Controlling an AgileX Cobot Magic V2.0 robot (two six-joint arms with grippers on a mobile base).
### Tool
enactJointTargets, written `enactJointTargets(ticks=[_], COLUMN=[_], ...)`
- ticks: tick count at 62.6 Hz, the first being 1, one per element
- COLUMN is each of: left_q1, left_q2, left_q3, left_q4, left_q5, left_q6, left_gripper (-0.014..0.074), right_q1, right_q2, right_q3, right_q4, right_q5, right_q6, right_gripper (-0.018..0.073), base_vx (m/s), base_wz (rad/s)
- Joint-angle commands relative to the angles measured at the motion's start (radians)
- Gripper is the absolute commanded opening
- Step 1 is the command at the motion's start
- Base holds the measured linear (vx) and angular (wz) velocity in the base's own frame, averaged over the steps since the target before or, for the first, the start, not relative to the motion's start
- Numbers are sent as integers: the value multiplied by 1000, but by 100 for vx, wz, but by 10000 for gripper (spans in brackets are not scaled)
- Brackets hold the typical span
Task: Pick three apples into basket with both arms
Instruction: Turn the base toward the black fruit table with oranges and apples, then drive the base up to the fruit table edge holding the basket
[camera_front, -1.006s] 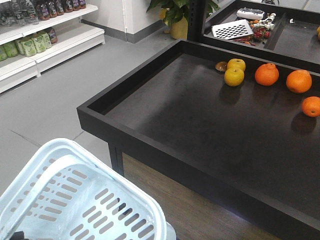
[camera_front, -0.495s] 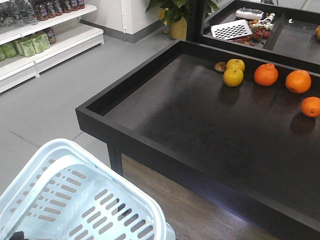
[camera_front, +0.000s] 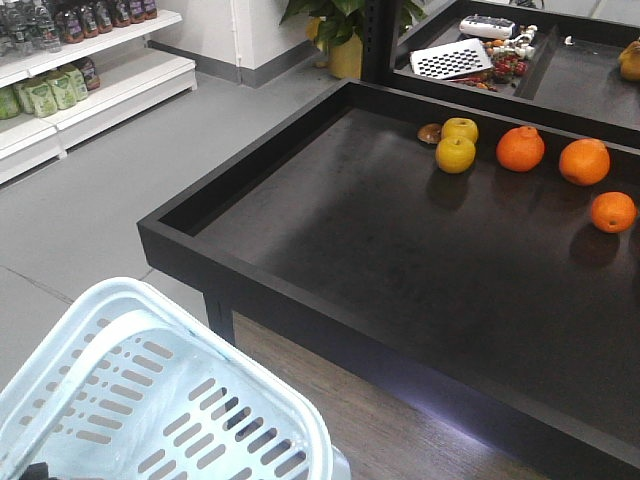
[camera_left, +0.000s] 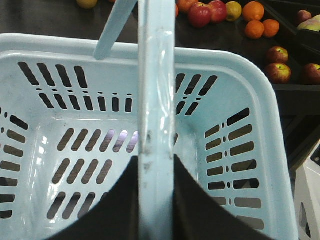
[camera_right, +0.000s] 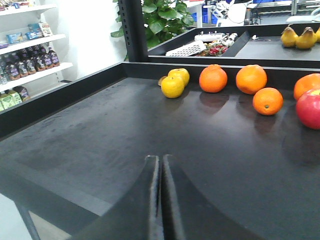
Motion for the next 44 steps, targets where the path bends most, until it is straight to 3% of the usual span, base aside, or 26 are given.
enactJointTargets(ticks=[1, 44], left_q1=[-4, -4], left_q2=[6, 6], left_q3=[-32, -32], left_q4=[-47, -47], left_q5=[-81, -81], left_q6=[-5, -5], left_gripper=[-7, -7], right_q1=[-3, -3], right_q2=[-2, -2], right_q3=[11, 11], right_q4=[-6, -6], right_q5=[-75, -75], right_q6=[-7, -7], right_gripper=[-4, -4], base_vx=[3, 6], base_wz=[-9, -15])
